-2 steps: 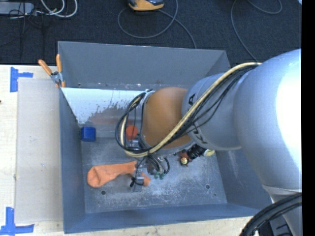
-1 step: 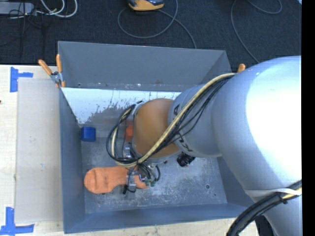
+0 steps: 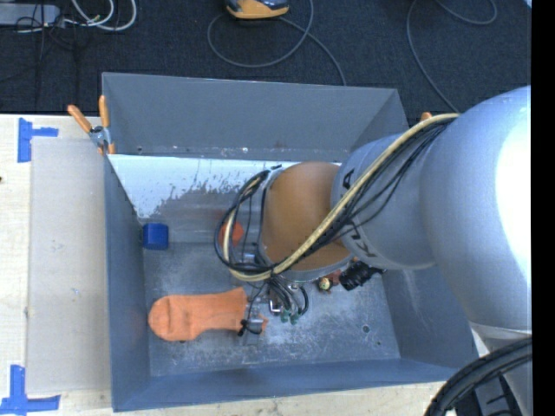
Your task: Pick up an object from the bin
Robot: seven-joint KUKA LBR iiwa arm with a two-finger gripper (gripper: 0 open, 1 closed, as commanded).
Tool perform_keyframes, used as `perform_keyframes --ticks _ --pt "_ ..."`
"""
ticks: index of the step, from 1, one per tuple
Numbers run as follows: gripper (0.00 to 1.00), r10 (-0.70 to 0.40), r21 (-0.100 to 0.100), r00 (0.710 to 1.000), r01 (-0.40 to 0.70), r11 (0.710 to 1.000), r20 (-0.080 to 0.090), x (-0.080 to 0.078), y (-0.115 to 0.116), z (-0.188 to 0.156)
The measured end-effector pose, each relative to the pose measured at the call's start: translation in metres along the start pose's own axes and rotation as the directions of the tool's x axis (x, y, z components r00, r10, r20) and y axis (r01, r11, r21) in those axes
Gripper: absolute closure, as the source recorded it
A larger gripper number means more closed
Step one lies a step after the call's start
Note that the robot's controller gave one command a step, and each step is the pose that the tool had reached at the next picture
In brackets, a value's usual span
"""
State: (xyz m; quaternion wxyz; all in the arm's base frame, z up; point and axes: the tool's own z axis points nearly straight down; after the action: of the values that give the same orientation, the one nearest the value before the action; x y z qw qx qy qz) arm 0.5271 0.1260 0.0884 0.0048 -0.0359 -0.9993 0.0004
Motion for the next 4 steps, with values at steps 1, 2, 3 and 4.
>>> perform_keyframes --ticks 1,2,3,4 --pt "0.00 -0.195 0.000 0.981 0.195 0.981 0.002 0.0248 0.0463 0.0089" --pt "1.00 -0.145 0.000 0.989 0.145 0.989 -0.001 0.0223 0.0471 0.0166" --pt "1.00 -0.129 0.000 0.992 0.129 0.992 -0.001 0.0210 0.0425 0.0171" --pt "1.00 -0.116 0.000 0.993 0.116 0.993 -0.002 0.0205 0.0374 0.0173"
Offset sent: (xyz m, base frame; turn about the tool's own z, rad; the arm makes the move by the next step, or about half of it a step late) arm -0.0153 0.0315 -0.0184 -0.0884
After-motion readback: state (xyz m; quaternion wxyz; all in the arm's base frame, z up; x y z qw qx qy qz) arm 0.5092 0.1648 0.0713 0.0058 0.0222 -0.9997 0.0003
